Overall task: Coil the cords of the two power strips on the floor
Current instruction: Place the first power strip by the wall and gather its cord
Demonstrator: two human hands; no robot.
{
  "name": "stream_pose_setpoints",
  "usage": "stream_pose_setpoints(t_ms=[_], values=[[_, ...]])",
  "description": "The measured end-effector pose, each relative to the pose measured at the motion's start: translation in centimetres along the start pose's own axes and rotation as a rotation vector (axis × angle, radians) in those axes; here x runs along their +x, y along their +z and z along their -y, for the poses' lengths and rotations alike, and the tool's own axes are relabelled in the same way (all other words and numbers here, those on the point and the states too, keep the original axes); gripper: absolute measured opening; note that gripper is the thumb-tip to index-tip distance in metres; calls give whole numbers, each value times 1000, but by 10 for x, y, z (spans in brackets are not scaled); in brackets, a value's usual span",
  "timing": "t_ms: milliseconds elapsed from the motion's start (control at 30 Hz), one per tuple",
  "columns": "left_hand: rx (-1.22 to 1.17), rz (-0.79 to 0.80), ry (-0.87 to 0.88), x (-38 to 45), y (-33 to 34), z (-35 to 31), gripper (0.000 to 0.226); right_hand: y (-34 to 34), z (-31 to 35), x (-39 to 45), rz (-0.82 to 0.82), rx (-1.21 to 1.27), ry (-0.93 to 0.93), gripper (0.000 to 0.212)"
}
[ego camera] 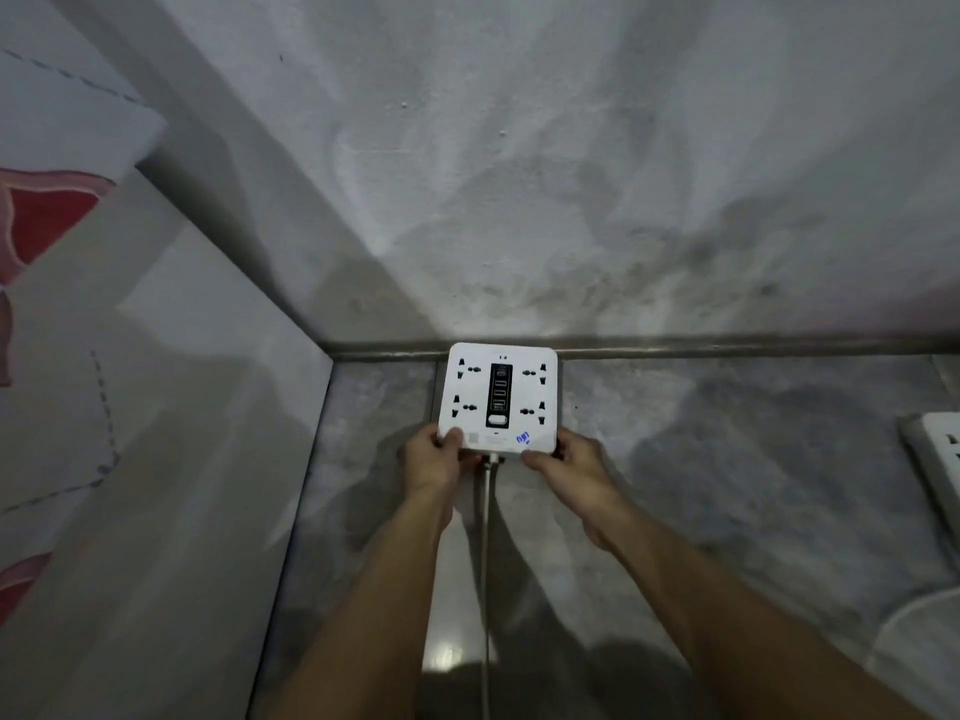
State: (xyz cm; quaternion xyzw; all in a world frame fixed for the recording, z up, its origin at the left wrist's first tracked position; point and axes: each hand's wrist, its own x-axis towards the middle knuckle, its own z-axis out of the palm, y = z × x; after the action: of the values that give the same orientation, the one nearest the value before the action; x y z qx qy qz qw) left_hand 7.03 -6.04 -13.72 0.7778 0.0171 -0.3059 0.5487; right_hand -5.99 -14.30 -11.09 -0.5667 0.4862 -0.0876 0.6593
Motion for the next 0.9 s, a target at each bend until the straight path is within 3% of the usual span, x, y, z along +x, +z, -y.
stream_pose_setpoints(t_ms=[133, 433, 500, 567, 667, 733, 800, 900], values=[[58, 15, 28, 9, 3, 4, 10, -2, 2, 5, -48, -29, -32, 35], [123, 93, 95, 6, -6, 6, 24, -6, -3, 4, 48, -2, -72, 36], [118, 134, 64, -2, -10, 6, 30, -11, -7, -2, 105, 44, -62, 37], [120, 114, -3, -18, -15, 15, 19, -14, -21, -15, 80, -4, -28, 38], [461, -18, 31, -51, -24, 40, 9, -19, -59, -40, -52, -159, -63, 29], [672, 29, 26, -78, -31, 54, 15, -22, -83, -59, -79, -247, -82, 25], [831, 156, -4, -99, -34, 64, 20, -21, -95, -76, -22, -339, -87, 26], [968, 251, -31, -122, -36, 66, 2, -13, -94, -109, 218, -434, -87, 18]])
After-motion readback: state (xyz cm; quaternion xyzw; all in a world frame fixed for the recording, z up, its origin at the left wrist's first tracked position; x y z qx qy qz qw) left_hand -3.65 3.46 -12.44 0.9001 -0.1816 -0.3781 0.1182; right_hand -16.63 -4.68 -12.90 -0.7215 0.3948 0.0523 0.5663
